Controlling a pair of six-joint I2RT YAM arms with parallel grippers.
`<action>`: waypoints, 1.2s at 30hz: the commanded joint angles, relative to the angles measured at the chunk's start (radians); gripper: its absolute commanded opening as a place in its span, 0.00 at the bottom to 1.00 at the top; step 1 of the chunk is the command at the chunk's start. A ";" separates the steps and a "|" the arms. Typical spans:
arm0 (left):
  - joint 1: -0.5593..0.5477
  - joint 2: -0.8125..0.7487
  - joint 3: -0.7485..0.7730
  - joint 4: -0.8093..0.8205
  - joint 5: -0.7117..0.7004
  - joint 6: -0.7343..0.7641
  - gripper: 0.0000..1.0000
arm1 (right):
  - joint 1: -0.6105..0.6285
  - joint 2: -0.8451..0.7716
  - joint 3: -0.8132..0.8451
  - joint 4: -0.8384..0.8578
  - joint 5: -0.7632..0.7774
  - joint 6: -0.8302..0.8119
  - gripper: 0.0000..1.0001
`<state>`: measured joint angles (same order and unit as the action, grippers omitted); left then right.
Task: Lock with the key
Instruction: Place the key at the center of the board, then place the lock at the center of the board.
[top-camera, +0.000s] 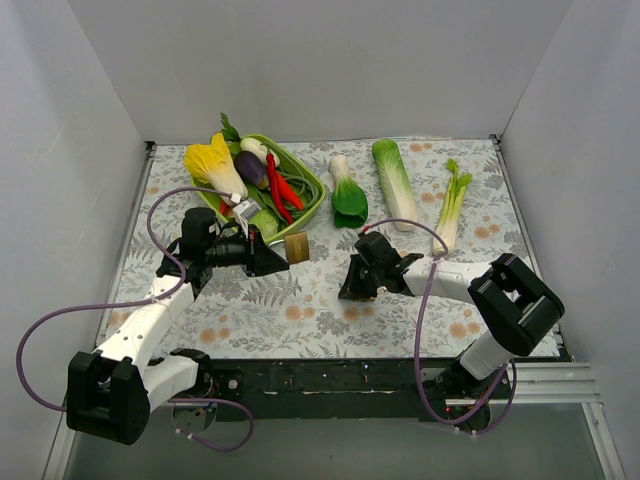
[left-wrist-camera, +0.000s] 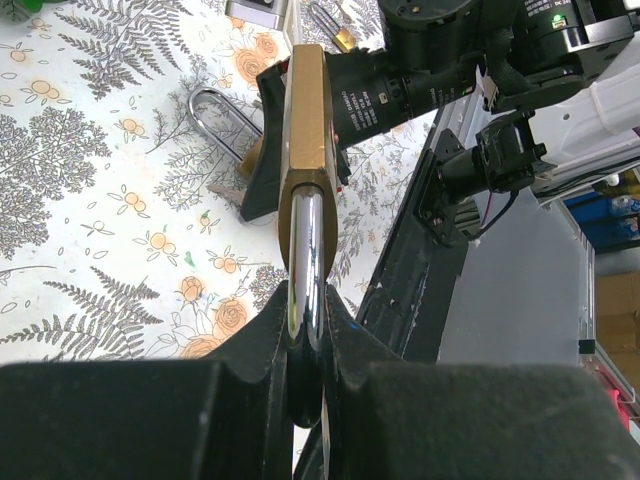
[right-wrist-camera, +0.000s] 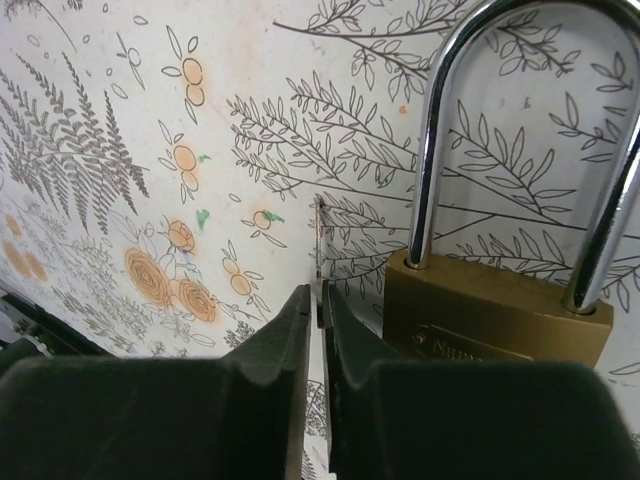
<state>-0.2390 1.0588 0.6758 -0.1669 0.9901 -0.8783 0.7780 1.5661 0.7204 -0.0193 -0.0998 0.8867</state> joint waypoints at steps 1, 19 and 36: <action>0.003 -0.057 -0.005 0.046 0.059 0.016 0.00 | -0.008 0.029 0.048 0.025 0.002 0.008 0.21; 0.003 0.009 0.025 0.015 0.070 0.007 0.00 | -0.008 -0.075 0.206 -0.128 -0.066 -0.162 0.84; -0.003 0.167 0.128 -0.175 0.240 0.033 0.00 | -0.020 -0.304 0.384 -0.233 -0.139 -1.271 0.96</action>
<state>-0.2390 1.2366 0.7509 -0.3374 1.0843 -0.8799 0.7593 1.2884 1.0069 -0.1329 -0.0792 -0.0505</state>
